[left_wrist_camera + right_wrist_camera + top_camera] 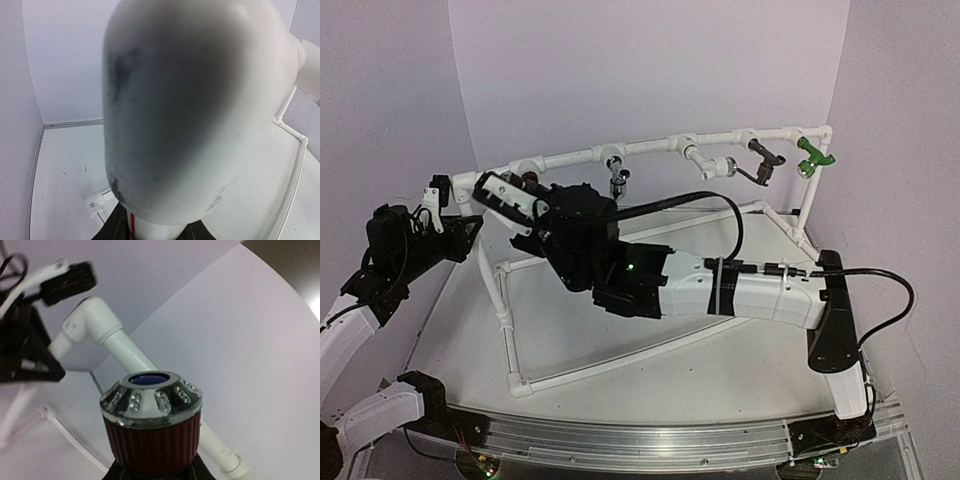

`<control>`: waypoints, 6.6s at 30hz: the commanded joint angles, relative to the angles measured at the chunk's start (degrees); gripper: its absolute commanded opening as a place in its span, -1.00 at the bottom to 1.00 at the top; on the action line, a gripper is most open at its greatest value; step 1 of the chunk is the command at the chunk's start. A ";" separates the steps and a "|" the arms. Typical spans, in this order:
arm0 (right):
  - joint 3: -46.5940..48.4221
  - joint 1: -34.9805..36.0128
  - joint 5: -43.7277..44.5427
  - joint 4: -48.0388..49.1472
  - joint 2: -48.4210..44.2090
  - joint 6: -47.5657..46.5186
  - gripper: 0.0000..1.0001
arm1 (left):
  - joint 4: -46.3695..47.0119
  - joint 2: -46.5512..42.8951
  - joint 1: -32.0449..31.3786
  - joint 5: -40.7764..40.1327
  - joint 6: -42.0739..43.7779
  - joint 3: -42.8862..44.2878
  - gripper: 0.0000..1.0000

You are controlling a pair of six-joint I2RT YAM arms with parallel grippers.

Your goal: Install the water faucets

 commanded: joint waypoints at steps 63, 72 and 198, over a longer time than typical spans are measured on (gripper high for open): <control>-10.04 -2.14 -3.25 -0.37 -6.66 -56.98 -0.39 | -8.70 0.81 -1.57 8.61 -5.77 -0.40 -0.97; -5.14 -2.16 -1.44 8.57 -1.59 -26.96 -1.00 | -8.66 1.05 -1.50 8.78 -5.75 -0.31 -0.96; -14.72 -1.53 -7.56 4.97 -9.93 -68.22 0.92 | -8.73 1.89 -1.47 7.82 -5.95 -0.40 -0.97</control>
